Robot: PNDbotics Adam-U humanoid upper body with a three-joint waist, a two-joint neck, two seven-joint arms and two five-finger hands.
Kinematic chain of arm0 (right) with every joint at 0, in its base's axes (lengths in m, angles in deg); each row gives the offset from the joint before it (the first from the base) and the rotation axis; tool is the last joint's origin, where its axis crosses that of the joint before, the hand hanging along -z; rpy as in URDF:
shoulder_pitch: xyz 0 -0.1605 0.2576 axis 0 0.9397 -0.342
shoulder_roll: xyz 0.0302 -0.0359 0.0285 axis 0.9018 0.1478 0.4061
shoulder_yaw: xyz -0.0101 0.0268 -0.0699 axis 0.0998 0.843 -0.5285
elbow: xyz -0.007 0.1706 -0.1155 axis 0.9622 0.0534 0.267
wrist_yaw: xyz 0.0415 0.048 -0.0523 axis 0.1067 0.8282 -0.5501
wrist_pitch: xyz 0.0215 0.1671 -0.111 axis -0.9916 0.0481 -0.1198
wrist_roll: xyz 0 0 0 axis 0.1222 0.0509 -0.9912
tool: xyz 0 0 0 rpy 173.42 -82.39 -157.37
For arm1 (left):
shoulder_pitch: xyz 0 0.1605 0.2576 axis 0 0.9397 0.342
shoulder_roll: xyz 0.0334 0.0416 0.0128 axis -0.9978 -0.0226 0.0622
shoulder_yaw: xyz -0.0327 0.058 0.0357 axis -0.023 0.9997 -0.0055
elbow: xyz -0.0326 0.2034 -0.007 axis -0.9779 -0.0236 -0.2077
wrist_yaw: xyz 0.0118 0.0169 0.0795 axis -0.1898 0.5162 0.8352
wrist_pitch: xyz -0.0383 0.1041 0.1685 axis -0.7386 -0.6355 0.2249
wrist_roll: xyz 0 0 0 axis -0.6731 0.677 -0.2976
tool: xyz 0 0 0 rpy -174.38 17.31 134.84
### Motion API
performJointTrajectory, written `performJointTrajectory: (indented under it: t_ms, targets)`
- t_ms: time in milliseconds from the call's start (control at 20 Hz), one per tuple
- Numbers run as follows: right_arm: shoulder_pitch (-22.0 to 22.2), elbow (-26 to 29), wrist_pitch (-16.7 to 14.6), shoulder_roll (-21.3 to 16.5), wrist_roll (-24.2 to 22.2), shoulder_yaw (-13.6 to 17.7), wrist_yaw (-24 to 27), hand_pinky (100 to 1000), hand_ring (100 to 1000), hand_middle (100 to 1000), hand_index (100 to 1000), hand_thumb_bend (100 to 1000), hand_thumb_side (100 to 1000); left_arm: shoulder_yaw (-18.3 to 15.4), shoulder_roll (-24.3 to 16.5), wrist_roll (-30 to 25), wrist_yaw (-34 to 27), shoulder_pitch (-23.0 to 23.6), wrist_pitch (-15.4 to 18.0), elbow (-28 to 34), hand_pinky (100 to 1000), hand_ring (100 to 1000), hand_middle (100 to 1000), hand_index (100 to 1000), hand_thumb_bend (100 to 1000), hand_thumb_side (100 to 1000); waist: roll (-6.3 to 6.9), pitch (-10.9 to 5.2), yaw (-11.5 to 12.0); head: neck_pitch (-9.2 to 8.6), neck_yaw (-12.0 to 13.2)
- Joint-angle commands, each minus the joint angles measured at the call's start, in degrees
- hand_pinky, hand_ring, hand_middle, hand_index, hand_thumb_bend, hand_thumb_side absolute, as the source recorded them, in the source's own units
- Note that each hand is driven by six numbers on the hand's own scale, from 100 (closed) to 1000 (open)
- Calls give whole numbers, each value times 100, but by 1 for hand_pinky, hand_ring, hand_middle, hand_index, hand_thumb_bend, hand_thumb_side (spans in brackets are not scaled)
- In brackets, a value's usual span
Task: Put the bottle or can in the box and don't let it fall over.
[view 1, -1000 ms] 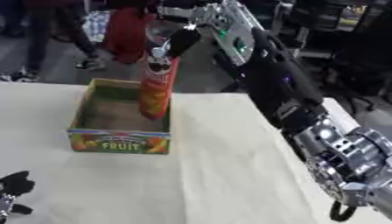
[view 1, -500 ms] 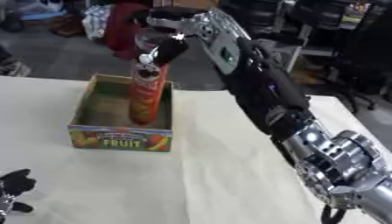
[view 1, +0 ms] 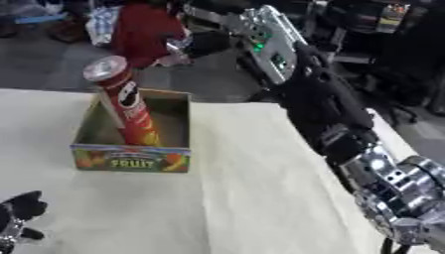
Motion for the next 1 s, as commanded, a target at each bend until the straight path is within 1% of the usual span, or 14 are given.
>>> performJointTrajectory:
  t_ms: [50,100,150,250,300,350,450,500,550,650,700,750,850,1000]
  targets:
    - [389,893,3,-715,177,45,617,770,839,952,1000,100,527,-82,-24,66,0,20,-5,60,548,769,659,823,579,856,37,-137,-123,104,160]
    - [696,1271,49,-880,263,84,850,763,834,948,1000,100,518,-98,-18,81,-3,43,-7,50,548,769,659,823,579,856,35,-148,-185,141,193]
    - [901,1562,125,-988,300,104,1026,763,834,948,1000,100,518,-105,-15,91,-1,55,-7,42,548,769,659,823,579,856,34,-154,-216,160,210]
    - [1078,1900,294,-1089,278,113,1231,763,834,948,1000,100,518,-109,-12,98,2,63,-5,35,548,769,659,823,579,856,32,-158,-237,175,220]
    - [1118,1980,361,-1103,259,121,1289,672,763,889,1000,100,473,-115,-9,104,3,66,-4,33,548,769,660,821,579,855,39,-152,-248,190,283]
    - [1203,1956,437,-1050,289,191,1359,647,746,873,1000,100,481,-155,5,133,9,69,-4,38,548,769,660,821,579,855,72,-115,-318,224,491]
    - [1451,1923,606,-851,424,427,1524,608,715,852,1000,100,487,-240,0,204,22,103,-6,50,549,769,660,822,578,855,114,-83,-555,290,824]
    - [1594,1938,697,-719,510,568,1614,581,691,836,999,100,508,-283,-12,243,28,129,-5,59,549,770,661,822,579,854,139,-63,-696,317,976]
    - [1742,1959,789,-576,599,715,1706,557,667,822,995,100,535,-326,-25,282,34,156,-5,68,549,770,661,822,579,854,163,-40,-843,343,1115]
    - [2039,1991,937,-282,781,1011,1890,518,629,803,987,100,609,-387,-42,342,42,174,-10,79,549,770,661,822,579,853,199,-3,-1041,398,1322]
    - [2187,1960,1001,-135,872,1159,1981,495,612,791,983,100,664,-393,-42,354,41,161,-7,87,549,770,662,823,579,854,220,14,-1090,427,1402]
    - [2345,1923,1033,23,969,1317,2078,485,605,786,981,100,693,-388,-39,350,38,153,0,95,550,771,662,823,579,854,238,28,-1120,447,1462]
    - [2661,1867,1016,338,1163,1567,2203,470,594,777,976,100,717,-376,-34,327,41,157,13,98,550,772,663,823,579,853,258,43,-1149,504,1527]
    - [3144,1844,955,789,1461,1728,2222,462,587,772,965,100,733,-382,-32,312,56,169,30,101,551,774,666,824,579,854,269,33,-1155,636,1585]
